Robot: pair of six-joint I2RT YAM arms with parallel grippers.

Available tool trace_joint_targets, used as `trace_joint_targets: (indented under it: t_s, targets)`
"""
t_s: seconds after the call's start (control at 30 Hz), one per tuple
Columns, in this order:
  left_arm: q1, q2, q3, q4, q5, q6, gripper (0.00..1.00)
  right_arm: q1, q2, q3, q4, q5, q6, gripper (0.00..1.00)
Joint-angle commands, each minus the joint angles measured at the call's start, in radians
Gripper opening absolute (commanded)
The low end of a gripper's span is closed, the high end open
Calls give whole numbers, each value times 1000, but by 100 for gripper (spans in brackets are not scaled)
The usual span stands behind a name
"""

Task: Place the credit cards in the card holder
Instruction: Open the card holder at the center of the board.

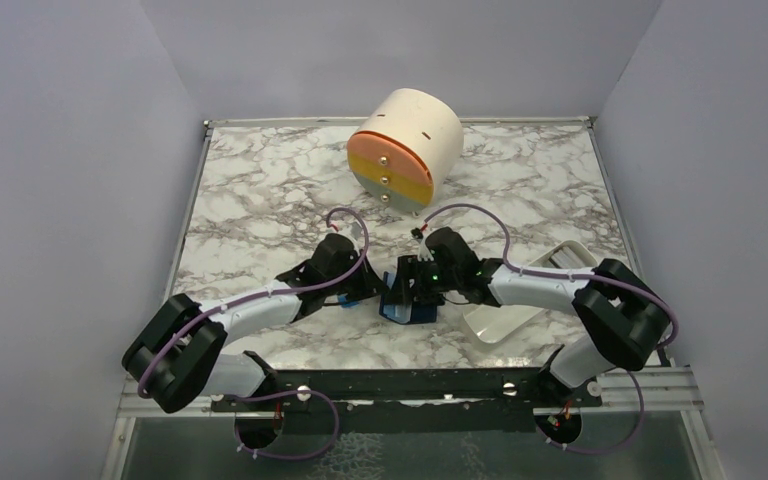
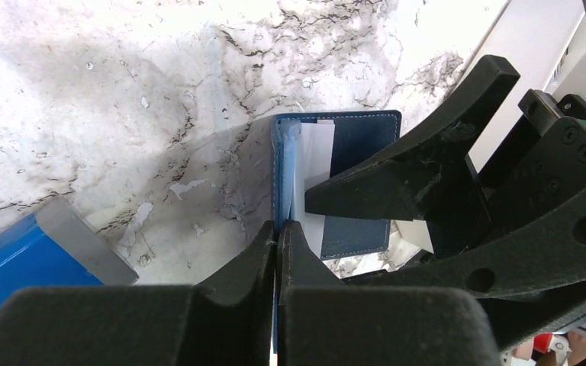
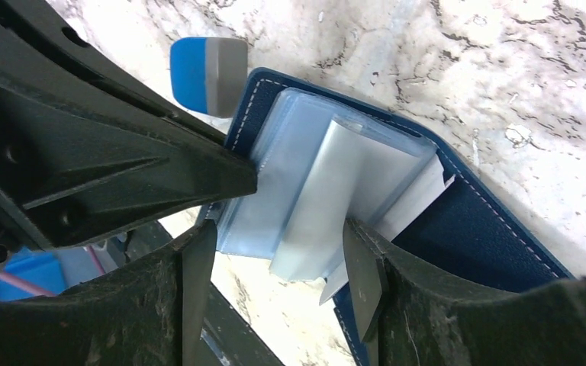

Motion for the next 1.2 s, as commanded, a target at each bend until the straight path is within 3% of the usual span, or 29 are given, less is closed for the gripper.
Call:
trace_joint_targets:
  t_s: [0.0,0.27,0.7,0.83,0.93,0.97,1.03,1.17]
  targets:
    - [0,-22,-11,33,-22,-17,0,-2,-7,-12,64,-33,38,63]
    - [0,-29,-20,35,-25,-23,0,-2,28,-13,58,-3,46,61]
    - [0,-14,-36,43,-36,-13,0,-2,40,-24,42,44,37,49]
    - [0,-14,-35,45,-30,-14,0,-2,56,-25,50,35,37,50]
    - [0,-10,-31,45,-20,-15,12,-2,61,-25,59,25,36,52]
    - [0,-10,-30,45,-18,-16,11,-2,61,-22,57,23,35,53]
    - [0,-11,-31,47,-16,-18,0,-2,57,-22,54,23,35,54]
    - [0,-16,-41,61,-16,-24,0,-2,36,-20,49,11,39,56]
